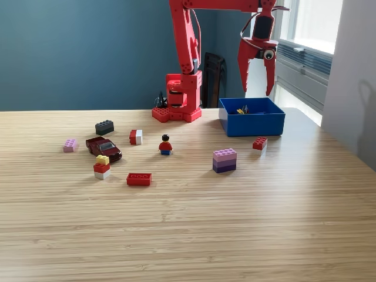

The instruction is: Grasp a lego block and put it in the bin.

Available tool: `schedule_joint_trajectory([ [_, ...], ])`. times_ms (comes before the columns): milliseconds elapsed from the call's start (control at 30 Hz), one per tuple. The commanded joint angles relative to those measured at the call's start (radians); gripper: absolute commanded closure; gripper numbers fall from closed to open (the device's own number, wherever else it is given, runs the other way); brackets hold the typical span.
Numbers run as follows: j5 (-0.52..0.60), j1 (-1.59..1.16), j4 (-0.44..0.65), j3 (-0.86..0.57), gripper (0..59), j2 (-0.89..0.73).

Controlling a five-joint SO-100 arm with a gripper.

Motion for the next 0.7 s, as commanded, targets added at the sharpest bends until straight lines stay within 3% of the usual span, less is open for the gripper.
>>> schedule_joint_trajectory([
  [33,-0.008,0.017,0.015,-0.009,35.0,0.067],
  [133,-0.003,0.083,0.015,-0.026,43.4,0.067],
  [233,0.009,0.213,0.014,-0.063,47.9,0.067],
  [467,-0.003,0.623,-0.009,-0.166,48.4,0.067],
  [700,-0.075,0.905,-0.055,-0.172,48.2,0.067],
])
